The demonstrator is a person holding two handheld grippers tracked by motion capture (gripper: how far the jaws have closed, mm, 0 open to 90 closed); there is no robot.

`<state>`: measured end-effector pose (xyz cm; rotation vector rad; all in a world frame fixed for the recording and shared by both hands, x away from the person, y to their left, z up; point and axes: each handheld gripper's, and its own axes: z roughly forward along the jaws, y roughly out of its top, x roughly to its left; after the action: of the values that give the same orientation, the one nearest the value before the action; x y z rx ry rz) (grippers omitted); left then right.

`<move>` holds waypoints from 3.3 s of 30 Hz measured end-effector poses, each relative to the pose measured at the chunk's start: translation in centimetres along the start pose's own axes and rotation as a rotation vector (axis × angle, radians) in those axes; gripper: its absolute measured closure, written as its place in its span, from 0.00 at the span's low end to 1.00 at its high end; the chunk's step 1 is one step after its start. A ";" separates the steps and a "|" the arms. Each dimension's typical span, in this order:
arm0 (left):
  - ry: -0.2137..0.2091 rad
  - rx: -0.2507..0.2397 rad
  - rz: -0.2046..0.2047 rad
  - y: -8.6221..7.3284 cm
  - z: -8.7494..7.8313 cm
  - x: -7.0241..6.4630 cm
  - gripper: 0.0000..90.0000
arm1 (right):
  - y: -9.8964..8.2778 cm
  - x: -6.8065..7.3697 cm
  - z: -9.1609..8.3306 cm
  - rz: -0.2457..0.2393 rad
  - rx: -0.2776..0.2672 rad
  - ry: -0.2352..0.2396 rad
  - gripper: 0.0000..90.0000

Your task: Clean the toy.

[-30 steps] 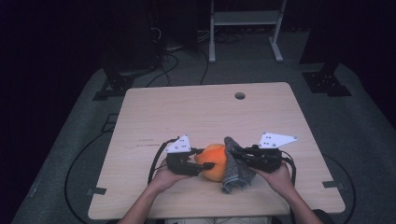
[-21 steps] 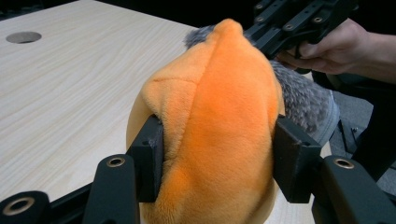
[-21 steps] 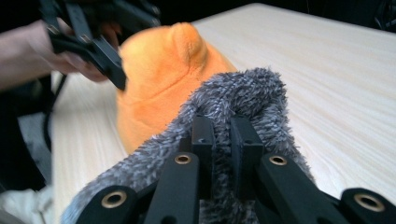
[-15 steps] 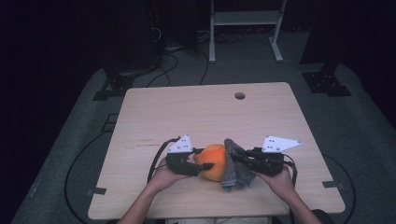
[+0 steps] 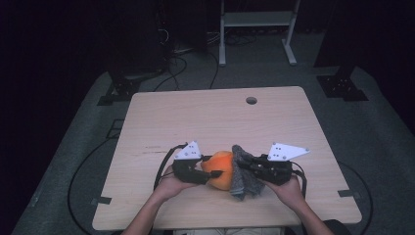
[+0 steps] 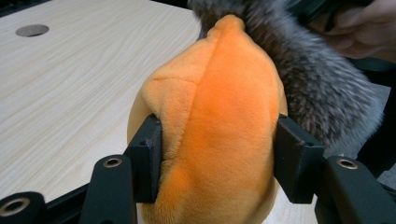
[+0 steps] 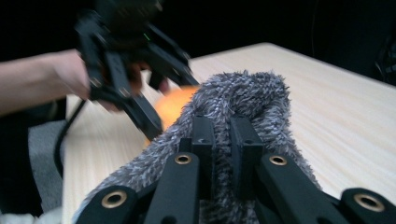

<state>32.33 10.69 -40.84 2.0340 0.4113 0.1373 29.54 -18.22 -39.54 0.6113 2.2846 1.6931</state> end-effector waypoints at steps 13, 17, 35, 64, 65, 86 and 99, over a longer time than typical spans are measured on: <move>-0.077 -0.027 -0.029 -0.7 0.2 0.8 0.19 | -0.5 -0.9 0.3 0.016 0.038 -0.019 0.91; -0.078 0.019 -0.030 -1.1 1.4 1.1 0.08 | -0.7 -1.5 0.0 0.040 0.033 -0.021 0.90; -0.009 0.004 -0.025 -0.8 0.4 0.8 0.43 | -0.1 -1.1 0.7 0.000 0.029 -0.013 0.90; 0.041 -0.031 -0.072 -0.7 1.8 0.3 0.41 | -0.7 -2.1 -0.1 0.007 0.096 -0.082 0.90; 0.042 -0.031 -0.069 -0.7 1.8 0.3 0.41 | -1.0 -2.3 -0.3 0.019 0.102 -0.088 0.90; 0.046 -0.009 0.046 -0.2 2.8 -1.4 0.42 | 0.7 1.1 0.9 -0.098 0.054 0.040 0.90; -0.007 -0.034 0.025 -0.4 2.5 -0.9 0.38 | -1.4 -1.4 -1.3 -0.035 0.110 -0.050 0.91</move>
<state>32.07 8.44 -42.33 2.0058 0.3770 0.1507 29.97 -20.28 -40.59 0.6252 2.3512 1.5277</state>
